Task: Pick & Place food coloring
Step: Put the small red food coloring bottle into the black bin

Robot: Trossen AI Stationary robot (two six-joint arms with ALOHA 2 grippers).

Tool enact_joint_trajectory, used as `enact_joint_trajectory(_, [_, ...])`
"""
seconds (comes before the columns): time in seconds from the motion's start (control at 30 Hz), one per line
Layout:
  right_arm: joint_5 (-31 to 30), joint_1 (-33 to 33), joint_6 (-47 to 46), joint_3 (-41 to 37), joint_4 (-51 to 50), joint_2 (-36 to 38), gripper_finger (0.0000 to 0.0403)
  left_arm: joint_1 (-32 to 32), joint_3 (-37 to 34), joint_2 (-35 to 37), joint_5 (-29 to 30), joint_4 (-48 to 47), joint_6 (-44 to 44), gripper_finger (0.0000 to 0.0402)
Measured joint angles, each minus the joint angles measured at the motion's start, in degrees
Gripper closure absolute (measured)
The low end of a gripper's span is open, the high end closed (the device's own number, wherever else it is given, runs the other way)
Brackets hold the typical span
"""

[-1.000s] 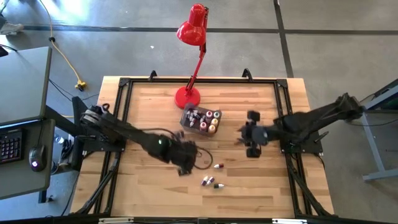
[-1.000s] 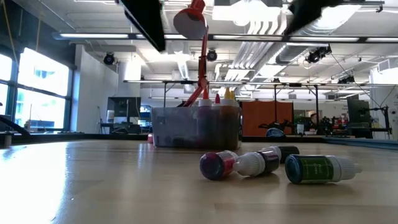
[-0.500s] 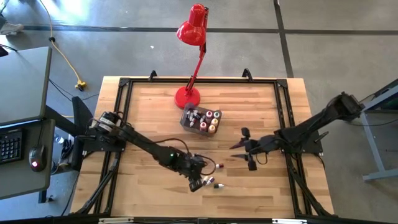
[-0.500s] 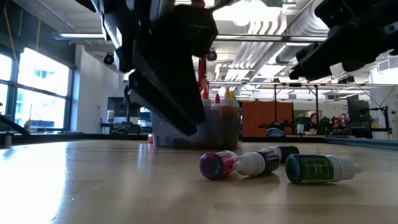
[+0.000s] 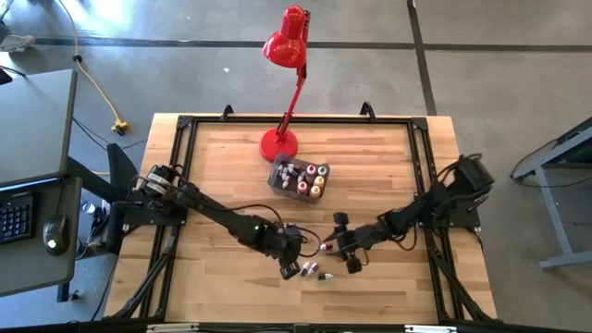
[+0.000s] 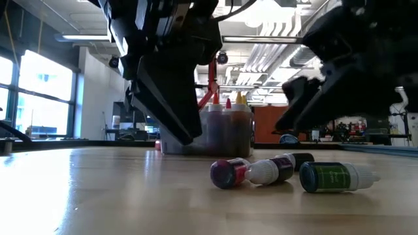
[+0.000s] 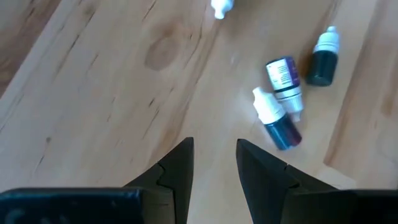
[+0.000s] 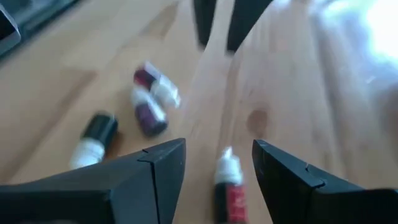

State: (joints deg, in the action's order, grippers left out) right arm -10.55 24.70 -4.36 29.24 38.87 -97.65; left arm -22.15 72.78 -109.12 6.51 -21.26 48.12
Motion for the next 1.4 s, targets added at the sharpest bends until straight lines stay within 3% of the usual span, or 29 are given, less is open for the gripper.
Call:
enact_joint_trajectory(0.27, [-3.69, 0.84, -4.39, 1.68, -0.61, -7.08, 0.0222, -0.02, -0.02, 0.0, -2.41, -1.47, -0.38, 0.0282])
enact_joint_trajectory(0.5, [-5.73, 0.71, -3.26, 1.99, -2.33, -8.4, 0.0224, 0.0, -0.03, 0.0, -2.48, -2.64, -1.95, 0.0282])
enact_joint_trajectory(0.6, [-5.26, 0.71, -2.18, 2.12, -4.91, -8.3, 0.0243, 0.0, -0.03, 0.0, -2.5, -3.94, -1.97, 0.0282])
enact_joint_trajectory(0.83, [-4.09, 0.34, -2.93, 1.93, -3.7, -8.42, 0.0334, 0.0, -0.03, 0.0, -2.47, -4.74, -3.93, 0.0282])
enact_joint_trajectory(1.1, [-7.22, -1.09, -1.04, 2.38, -1.51, -6.6, 0.0339, 0.03, -0.03, 0.0, -3.82, -5.92, -4.43, 0.0282])
enact_joint_trajectory(1.23, [-10.69, -3.27, 5.3, 6.12, -3.9, -2.6, 0.0334, 0.04, 1.5, 1.66, -7.59, -11.82, -6.09, 0.0282])
enact_joint_trajectory(1.4, [-17.67, -9.33, 12.63, 14.81, -10.29, 3.26, 0.0336, -0.15, 5.68, 5.9, -4.34, -26.45, -5.94, 0.0282])
